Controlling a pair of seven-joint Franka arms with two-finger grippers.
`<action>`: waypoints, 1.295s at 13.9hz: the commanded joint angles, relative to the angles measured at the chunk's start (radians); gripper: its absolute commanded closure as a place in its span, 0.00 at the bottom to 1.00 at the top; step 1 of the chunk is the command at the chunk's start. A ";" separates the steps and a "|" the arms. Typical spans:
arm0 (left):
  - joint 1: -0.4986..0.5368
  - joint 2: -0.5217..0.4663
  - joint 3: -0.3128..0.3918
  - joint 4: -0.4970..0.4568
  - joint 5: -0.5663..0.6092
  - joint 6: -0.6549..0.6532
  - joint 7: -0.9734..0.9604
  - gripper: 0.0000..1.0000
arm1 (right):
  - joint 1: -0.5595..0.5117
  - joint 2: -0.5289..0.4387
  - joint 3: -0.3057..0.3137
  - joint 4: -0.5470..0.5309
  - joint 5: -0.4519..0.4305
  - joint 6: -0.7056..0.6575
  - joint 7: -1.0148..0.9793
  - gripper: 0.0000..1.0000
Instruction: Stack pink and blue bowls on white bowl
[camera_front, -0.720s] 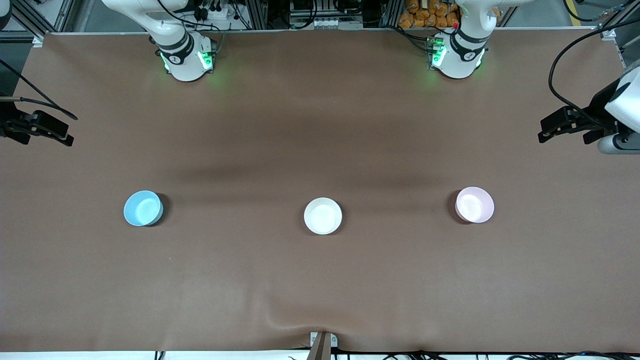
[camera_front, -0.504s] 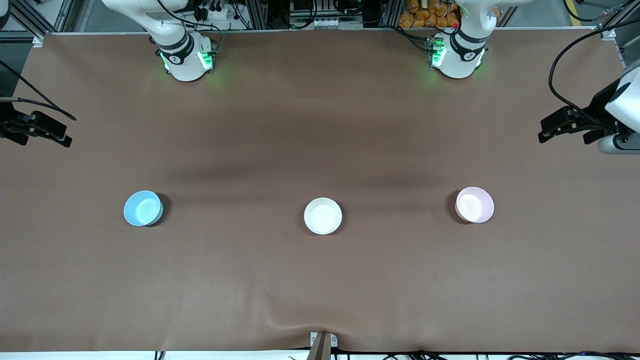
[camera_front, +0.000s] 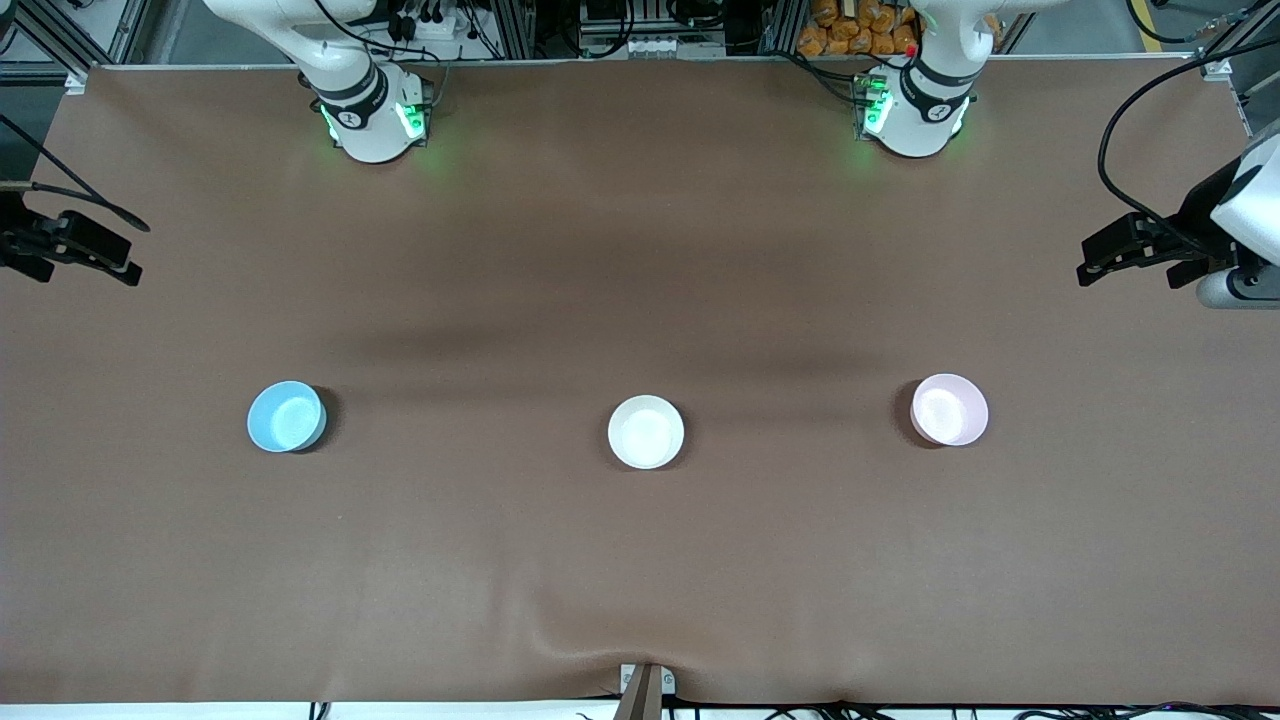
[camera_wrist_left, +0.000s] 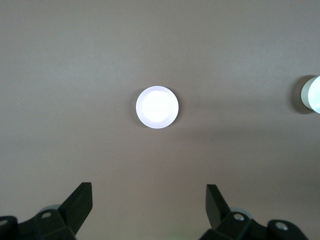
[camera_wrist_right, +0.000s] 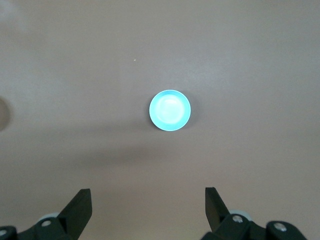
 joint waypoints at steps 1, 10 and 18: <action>0.007 0.016 -0.002 0.017 0.014 -0.013 0.018 0.00 | 0.006 -0.015 0.001 -0.004 -0.013 -0.028 0.006 0.00; 0.062 0.217 -0.002 0.008 0.018 0.146 0.104 0.00 | -0.013 -0.004 -0.006 0.016 -0.019 -0.019 0.007 0.00; 0.068 0.364 -0.002 -0.101 0.064 0.398 0.173 0.00 | -0.017 0.020 -0.003 0.028 -0.018 -0.010 -0.005 0.00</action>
